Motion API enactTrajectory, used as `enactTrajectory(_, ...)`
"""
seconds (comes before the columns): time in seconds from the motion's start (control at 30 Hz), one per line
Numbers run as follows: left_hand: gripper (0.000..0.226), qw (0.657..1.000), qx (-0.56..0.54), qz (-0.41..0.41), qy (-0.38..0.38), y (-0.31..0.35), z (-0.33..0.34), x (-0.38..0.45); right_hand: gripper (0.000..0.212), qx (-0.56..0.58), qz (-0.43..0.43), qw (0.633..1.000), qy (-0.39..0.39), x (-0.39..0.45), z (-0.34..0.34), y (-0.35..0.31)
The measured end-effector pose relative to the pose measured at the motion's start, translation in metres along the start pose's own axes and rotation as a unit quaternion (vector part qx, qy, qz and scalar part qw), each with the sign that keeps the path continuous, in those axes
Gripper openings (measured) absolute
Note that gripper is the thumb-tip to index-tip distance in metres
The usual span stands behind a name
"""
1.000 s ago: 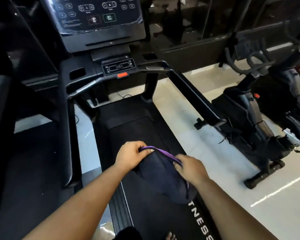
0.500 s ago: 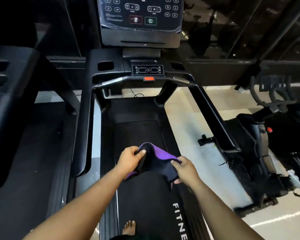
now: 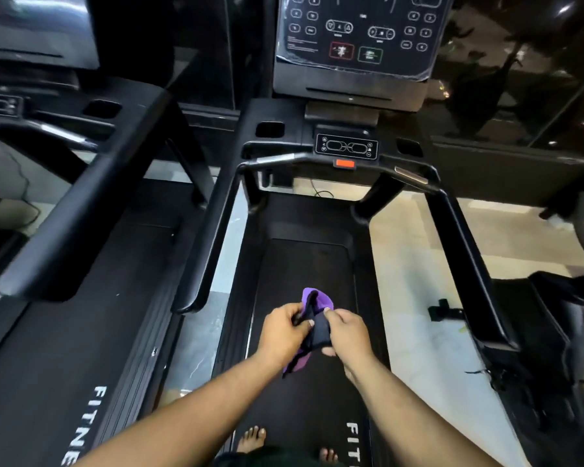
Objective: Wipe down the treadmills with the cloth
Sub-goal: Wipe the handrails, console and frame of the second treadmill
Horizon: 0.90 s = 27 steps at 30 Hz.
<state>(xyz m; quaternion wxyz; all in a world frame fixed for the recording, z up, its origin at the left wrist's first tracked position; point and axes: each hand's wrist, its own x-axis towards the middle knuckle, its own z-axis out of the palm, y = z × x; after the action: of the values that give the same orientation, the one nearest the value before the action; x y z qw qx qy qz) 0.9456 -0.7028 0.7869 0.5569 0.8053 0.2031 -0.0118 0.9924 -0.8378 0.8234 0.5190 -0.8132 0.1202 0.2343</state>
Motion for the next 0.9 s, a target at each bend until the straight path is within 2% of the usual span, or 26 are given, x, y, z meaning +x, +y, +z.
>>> enactTrajectory(0.13,0.032,1.0,0.005,0.0,0.03,0.021,0.021,-0.025,0.024,0.078,0.038,0.991,-0.102,-0.002,-0.014,0.014)
enactTrajectory(0.2,0.038,1.0,0.018,0.005,0.021,0.028,0.029,-0.035,0.018,0.092,0.053,0.983,-0.15,-0.001,-0.024,0.013)
enactTrajectory(0.3,0.06,0.995,0.091,0.018,0.042,0.041,0.041,-0.048,0.02,0.046,0.04,0.966,-0.251,0.002,-0.052,0.01)
enactTrajectory(0.33,0.061,0.991,0.123,0.016,0.056,0.045,0.047,-0.051,0.022,0.027,0.03,0.961,-0.273,0.004,-0.062,0.011)
enactTrajectory(0.4,0.053,0.984,0.164,0.019,0.069,0.051,0.053,-0.056,0.027,-0.024,-0.031,0.965,-0.258,0.01,-0.079,0.017)
enactTrajectory(0.47,0.044,0.978,0.188,0.035,0.08,0.056,0.056,-0.062,0.029,-0.165,-0.172,0.959,-0.154,0.024,-0.091,0.027)
enactTrajectory(0.5,0.042,0.975,0.198,0.041,0.092,0.058,0.058,-0.064,0.024,-0.219,-0.236,0.94,-0.111,0.029,-0.099,0.034)
enactTrajectory(0.53,0.041,0.972,0.207,0.048,0.1,0.061,0.059,-0.066,0.017,-0.233,-0.293,0.921,-0.11,0.033,-0.104,0.04)
enactTrajectory(0.57,0.043,0.969,0.216,0.054,0.108,0.065,0.06,-0.07,0.013,-0.233,-0.35,0.895,-0.146,0.038,-0.108,0.047)
enactTrajectory(0.63,0.049,0.967,0.218,0.056,0.117,0.068,0.059,-0.074,0.028,-0.27,-0.432,0.83,-0.229,0.043,-0.11,0.06)
enactTrajectory(0.7,0.052,0.969,0.209,0.061,0.12,0.068,0.056,-0.078,0.048,-0.358,-0.452,0.776,-0.257,0.042,-0.115,0.064)
enactTrajectory(0.73,0.053,0.968,0.213,0.067,0.116,0.068,0.053,-0.081,0.05,-0.407,-0.451,0.751,-0.256,0.043,-0.118,0.065)
enactTrajectory(0.8,0.054,0.963,0.238,0.089,0.094,0.067,0.048,-0.084,0.041,-0.502,-0.449,0.693,-0.257,0.044,-0.121,0.065)
enactTrajectory(0.9,0.056,0.935,0.333,0.108,0.057,0.067,0.045,-0.088,0.03,-0.604,-0.475,0.594,-0.238,0.04,-0.124,0.054)
